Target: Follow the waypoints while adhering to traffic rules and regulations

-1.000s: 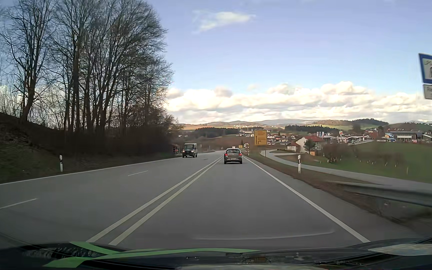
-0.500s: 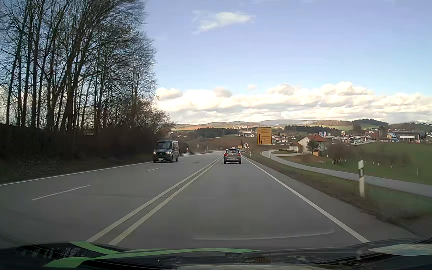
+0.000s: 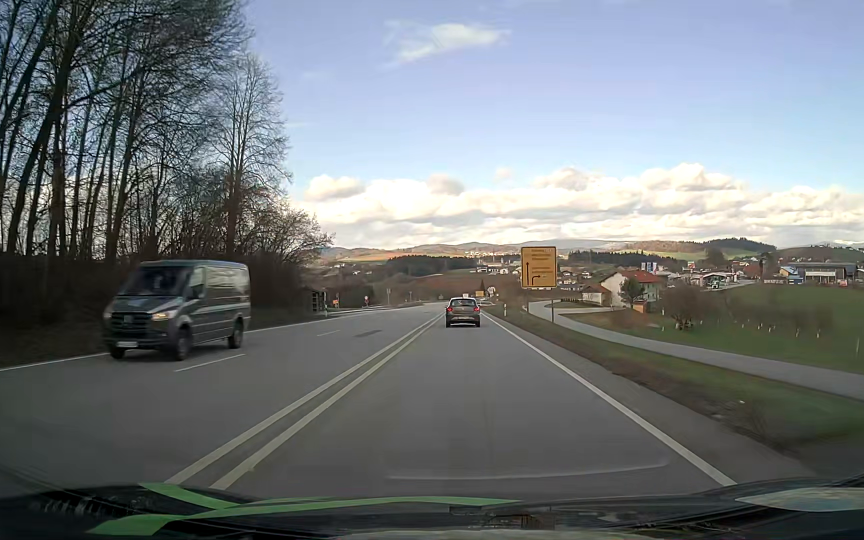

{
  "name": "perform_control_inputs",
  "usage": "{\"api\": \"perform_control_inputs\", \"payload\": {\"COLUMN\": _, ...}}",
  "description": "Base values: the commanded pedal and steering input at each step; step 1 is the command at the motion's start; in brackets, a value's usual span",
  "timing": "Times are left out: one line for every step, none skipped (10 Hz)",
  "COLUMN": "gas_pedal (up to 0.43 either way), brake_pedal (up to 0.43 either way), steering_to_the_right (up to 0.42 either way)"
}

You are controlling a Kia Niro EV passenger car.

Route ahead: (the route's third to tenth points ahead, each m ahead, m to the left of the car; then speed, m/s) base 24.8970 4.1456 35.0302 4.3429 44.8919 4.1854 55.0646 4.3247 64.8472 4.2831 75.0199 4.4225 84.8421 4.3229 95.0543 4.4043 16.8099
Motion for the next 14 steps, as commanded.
{"api": "perform_control_inputs", "payload": {"gas_pedal": 0.000, "brake_pedal": 0.000, "steering_to_the_right": 0.000}}
{"api": "perform_control_inputs", "payload": {"gas_pedal": 0.000, "brake_pedal": 0.000, "steering_to_the_right": -0.001}}
{"api": "perform_control_inputs", "payload": {"gas_pedal": 0.000, "brake_pedal": 0.000, "steering_to_the_right": -0.001}}
{"api": "perform_control_inputs", "payload": {"gas_pedal": 0.000, "brake_pedal": 0.000, "steering_to_the_right": -0.001}}
{"api": "perform_control_inputs", "payload": {"gas_pedal": 0.000, "brake_pedal": 0.000, "steering_to_the_right": -0.001}}
{"api": "perform_control_inputs", "payload": {"gas_pedal": 0.008, "brake_pedal": 0.000, "steering_to_the_right": -0.001}}
{"api": "perform_control_inputs", "payload": {"gas_pedal": 0.028, "brake_pedal": 0.000, "steering_to_the_right": -0.001}}
{"api": "perform_control_inputs", "payload": {"gas_pedal": 0.039, "brake_pedal": 0.000, "steering_to_the_right": -0.001}}
{"api": "perform_control_inputs", "payload": {"gas_pedal": 0.047, "brake_pedal": 0.000, "steering_to_the_right": -0.001}}
{"api": "perform_control_inputs", "payload": {"gas_pedal": 0.047, "brake_pedal": 0.000, "steering_to_the_right": -0.002}}
{"api": "perform_control_inputs", "payload": {"gas_pedal": 0.047, "brake_pedal": 0.000, "steering_to_the_right": -0.002}}
{"api": "perform_control_inputs", "payload": {"gas_pedal": 0.047, "brake_pedal": 0.000, "steering_to_the_right": -0.003}}
{"api": "perform_control_inputs", "payload": {"gas_pedal": 0.047, "brake_pedal": 0.000, "steering_to_the_right": -0.003}}
{"api": "perform_control_inputs", "payload": {"gas_pedal": 0.047, "brake_pedal": 0.000, "steering_to_the_right": -0.004}}
